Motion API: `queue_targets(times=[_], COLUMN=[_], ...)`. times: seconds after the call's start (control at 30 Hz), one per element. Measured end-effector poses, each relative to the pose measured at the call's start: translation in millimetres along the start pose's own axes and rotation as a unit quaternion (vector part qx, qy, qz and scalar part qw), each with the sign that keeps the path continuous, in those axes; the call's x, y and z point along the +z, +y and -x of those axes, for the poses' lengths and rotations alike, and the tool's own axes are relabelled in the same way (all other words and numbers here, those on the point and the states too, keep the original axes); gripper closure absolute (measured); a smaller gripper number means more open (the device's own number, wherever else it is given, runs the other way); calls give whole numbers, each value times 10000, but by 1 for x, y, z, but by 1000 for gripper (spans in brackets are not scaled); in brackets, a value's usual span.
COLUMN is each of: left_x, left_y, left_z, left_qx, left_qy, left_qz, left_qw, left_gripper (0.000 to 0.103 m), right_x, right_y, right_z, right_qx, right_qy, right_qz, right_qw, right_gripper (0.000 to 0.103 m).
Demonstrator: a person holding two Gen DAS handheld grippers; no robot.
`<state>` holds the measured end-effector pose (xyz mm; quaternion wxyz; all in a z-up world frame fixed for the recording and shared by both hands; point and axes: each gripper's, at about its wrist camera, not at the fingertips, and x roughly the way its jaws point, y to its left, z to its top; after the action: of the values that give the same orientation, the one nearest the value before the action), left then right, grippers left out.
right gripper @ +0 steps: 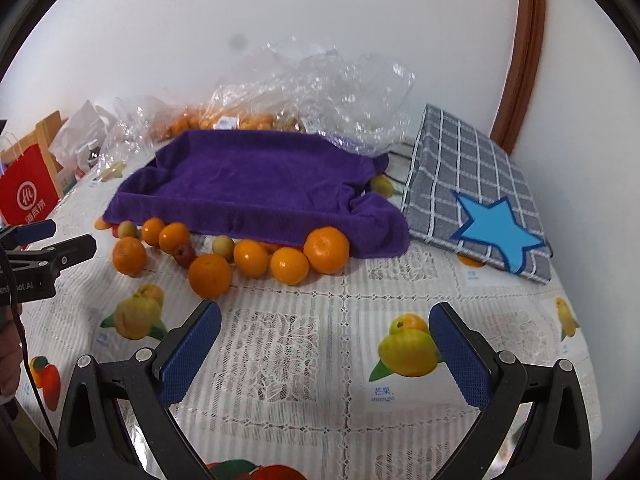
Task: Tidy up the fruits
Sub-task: 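Move the right tool toward a large orange while the left tool approaches another orange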
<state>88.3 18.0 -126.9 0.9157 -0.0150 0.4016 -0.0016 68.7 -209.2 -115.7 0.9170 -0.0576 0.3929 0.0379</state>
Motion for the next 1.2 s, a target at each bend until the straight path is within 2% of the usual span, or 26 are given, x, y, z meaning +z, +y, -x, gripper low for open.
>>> queue_targets(times=[0.17,0.37,0.47,0.6,1.1,1.2], left_x=[2,4,5,6,8,8], left_y=[6,13,16,18,20,21], left_z=[-11,-19,-21,-23,-31,-32], left_qx=[-49,-98,-88,-89,-99,-101], left_qy=[59,89,85,85,177,204], left_qz=[56,110,95,82,44,67], left_qw=[10000,9999,9999,9999,9998,9997], left_gripper=[6,8,8,10,16,19], right_x=[3,8,10,11,15,15], right_y=[-3,-6,-5,-2,-1,-2], right_z=[-19,-35,-42,-49,-57,-58], right_qx=[118,370,440,444,406,423], right_qy=[283,446,556,670,588,561], right_qz=[-126,-311,-345,-313,-285,-309], right_qw=[9995,9978,9969,9963,9970,9970], right_gripper=[7,8,14,15,19,20])
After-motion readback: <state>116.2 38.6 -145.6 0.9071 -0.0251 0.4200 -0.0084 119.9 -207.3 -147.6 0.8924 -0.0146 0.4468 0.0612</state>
